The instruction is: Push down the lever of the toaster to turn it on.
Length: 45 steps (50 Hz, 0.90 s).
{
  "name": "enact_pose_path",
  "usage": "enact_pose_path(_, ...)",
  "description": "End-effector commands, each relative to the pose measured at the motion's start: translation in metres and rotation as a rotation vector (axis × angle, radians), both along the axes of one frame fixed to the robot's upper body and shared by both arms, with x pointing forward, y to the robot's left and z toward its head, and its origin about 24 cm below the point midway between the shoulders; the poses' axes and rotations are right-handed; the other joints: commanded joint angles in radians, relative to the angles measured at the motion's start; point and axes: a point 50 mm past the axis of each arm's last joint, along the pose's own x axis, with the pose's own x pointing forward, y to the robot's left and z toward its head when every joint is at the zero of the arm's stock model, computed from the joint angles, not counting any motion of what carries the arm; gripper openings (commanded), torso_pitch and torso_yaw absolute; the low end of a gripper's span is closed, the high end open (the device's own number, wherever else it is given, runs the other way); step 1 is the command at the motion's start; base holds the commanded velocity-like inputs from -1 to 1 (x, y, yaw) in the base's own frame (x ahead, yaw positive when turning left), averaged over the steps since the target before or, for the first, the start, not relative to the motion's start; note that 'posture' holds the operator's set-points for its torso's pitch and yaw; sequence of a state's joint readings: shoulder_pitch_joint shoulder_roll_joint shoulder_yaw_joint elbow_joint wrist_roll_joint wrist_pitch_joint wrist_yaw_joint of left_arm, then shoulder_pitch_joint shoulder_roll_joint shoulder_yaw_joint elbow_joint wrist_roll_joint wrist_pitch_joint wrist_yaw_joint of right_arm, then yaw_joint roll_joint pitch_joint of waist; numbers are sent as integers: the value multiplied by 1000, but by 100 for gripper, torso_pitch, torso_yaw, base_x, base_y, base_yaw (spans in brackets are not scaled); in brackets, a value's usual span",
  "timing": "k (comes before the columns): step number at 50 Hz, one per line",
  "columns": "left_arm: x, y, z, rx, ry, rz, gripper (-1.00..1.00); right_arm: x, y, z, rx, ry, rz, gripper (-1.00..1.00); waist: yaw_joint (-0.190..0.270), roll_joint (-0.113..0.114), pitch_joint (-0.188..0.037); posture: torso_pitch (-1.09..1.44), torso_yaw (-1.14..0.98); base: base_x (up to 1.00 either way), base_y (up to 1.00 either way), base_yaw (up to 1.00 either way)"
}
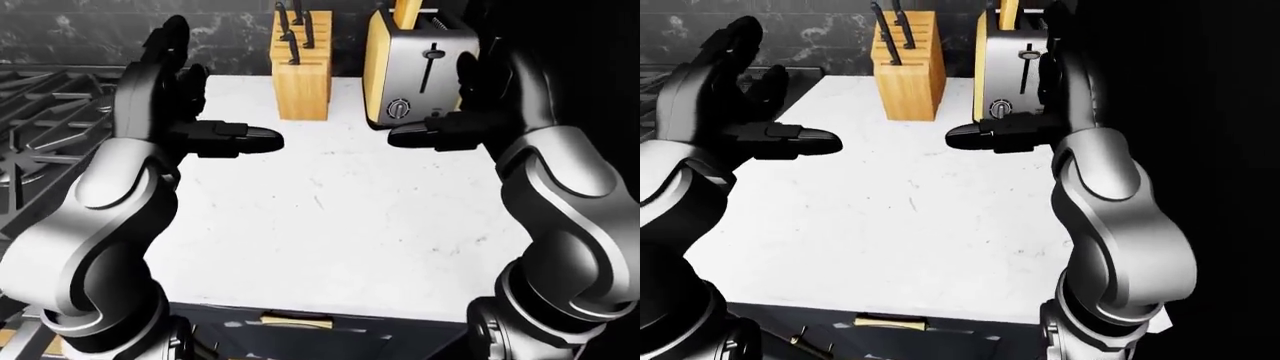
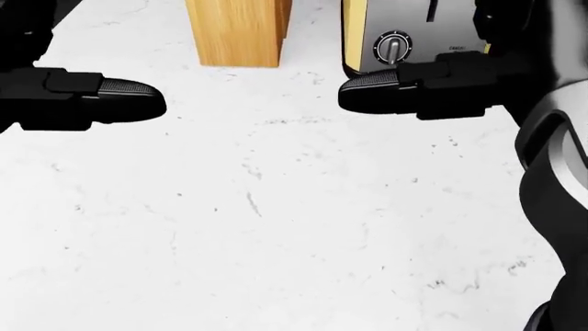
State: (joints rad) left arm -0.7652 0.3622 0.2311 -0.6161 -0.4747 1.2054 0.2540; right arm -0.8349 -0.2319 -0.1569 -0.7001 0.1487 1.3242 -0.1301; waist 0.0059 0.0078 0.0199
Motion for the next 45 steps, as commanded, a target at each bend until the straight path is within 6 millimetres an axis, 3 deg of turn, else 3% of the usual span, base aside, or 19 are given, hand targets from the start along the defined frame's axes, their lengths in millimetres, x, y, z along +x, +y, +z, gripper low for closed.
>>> enact_pose_path(1, -6, 1, 15, 0, -89, 4, 100, -5, 0, 12, -1, -80, -1, 100, 0, 1, -31, -9, 0, 0, 0, 0)
enact_pose_path(10, -7, 1, 16, -3, -94, 2, 100, -5, 0, 13, -1, -80, -2, 100, -1, -1, -81, -18, 0, 0, 0, 0)
enact_pose_path(34, -7, 0, 17, 5, -108, 4, 100, -5, 1, 13, -1, -80, 0, 100, 5, -1, -250, -37, 0, 0, 0, 0)
enact_pose_path(39, -6, 0, 18, 8, -107, 6, 100, -2, -1, 14, 4, -79, -1, 100, 8, -2, -269, -37, 0, 0, 0, 0)
enact_pose_path(45, -7, 1, 19, 7, -113, 8, 100, 6, -2, 19, -11, -73, -11, 100, 9, -3, -276, -37, 0, 0, 0, 0)
